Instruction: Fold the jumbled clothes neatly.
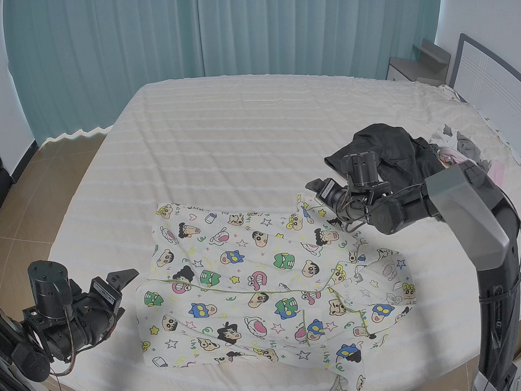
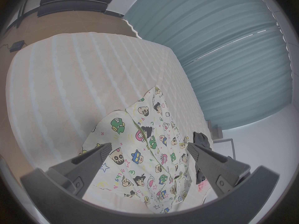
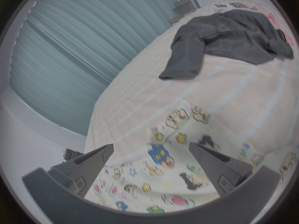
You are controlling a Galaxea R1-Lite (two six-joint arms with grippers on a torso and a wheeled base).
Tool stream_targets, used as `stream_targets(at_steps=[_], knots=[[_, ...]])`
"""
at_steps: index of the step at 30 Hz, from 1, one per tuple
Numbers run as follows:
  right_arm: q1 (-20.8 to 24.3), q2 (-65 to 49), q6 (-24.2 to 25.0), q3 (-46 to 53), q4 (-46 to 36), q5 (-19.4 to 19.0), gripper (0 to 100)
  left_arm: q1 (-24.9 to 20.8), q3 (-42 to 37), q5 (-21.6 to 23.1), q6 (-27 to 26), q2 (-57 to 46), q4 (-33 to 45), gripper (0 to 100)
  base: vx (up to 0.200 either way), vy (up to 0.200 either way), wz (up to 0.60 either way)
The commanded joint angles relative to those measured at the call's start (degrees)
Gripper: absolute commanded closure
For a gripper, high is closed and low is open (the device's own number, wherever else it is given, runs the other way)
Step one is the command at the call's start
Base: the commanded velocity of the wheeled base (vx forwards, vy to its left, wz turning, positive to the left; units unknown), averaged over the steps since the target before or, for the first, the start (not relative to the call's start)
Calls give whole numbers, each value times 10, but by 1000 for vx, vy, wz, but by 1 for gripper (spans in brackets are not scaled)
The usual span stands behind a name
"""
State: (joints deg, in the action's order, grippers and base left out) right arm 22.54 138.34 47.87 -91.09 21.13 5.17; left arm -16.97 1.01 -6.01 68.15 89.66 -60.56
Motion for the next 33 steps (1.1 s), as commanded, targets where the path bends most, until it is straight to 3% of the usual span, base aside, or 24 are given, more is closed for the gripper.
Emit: stream_targets(at_steps=[1,2,4,7,8,9,12,21,26,33], knots=[[-3,-198,16,241,53,-29,0,-9,28,25,-62,6,3,0,0,0,0],[-8,-246,13,319,89,-29,0,-5,53,22,-122,34,12,0,0,0,0],[-10,-294,13,411,141,-31,0,11,87,20,-178,57,28,0,0,0,0],[-17,-327,-1,520,252,-39,0,40,181,25,-199,93,91,0,0,0,0],[-17,-327,-1,520,252,-39,0,40,181,25,-199,93,91,0,0,0,0],[-18,-327,-8,560,328,-36,0,54,257,27,-201,119,154,0,0,0,0],[-12,-321,-13,593,409,-31,0,64,348,40,-217,164,232,0,0,0,0],[19,-330,-24,635,448,-2,0,125,479,153,-353,275,272,0,0,0,0],[30,-320,-44,657,485,0,0,152,530,155,-448,357,268,0,0,0,0],[42,-304,-50,661,490,0,0,169,607,157,-453,402,286,0,0,0,0]])
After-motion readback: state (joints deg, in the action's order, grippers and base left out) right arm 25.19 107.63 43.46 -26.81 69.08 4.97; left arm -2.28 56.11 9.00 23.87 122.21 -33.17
